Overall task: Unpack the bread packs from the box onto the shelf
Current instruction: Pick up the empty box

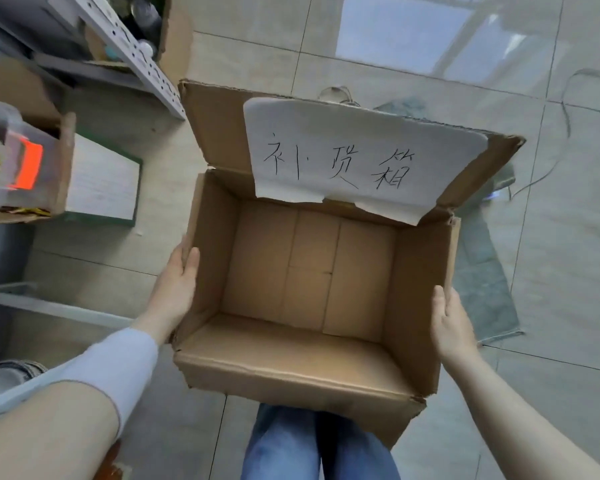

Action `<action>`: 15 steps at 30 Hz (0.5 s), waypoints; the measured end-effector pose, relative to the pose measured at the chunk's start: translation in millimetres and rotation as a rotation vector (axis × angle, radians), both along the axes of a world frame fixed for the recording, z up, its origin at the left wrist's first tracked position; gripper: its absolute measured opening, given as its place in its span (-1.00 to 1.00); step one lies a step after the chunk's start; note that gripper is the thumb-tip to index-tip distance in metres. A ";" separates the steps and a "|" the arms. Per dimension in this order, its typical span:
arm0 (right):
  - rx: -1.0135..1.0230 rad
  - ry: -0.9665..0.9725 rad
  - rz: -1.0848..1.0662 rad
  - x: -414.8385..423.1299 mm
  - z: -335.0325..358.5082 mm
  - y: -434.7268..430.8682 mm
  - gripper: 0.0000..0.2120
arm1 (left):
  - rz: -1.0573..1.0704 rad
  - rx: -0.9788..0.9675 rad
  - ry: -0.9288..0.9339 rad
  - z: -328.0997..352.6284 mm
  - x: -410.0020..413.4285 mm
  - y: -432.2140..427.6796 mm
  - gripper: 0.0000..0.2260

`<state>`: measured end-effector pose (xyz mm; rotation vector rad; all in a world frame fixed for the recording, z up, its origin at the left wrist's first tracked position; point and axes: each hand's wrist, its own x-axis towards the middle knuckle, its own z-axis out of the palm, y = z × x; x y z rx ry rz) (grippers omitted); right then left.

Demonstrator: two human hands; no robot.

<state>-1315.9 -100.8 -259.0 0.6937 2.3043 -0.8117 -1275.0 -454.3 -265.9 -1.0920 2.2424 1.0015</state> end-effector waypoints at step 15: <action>0.010 0.134 -0.100 21.7 37.8 10.5 -0.53 | 0.188 -0.012 0.176 44.0 44.4 23.3 -0.61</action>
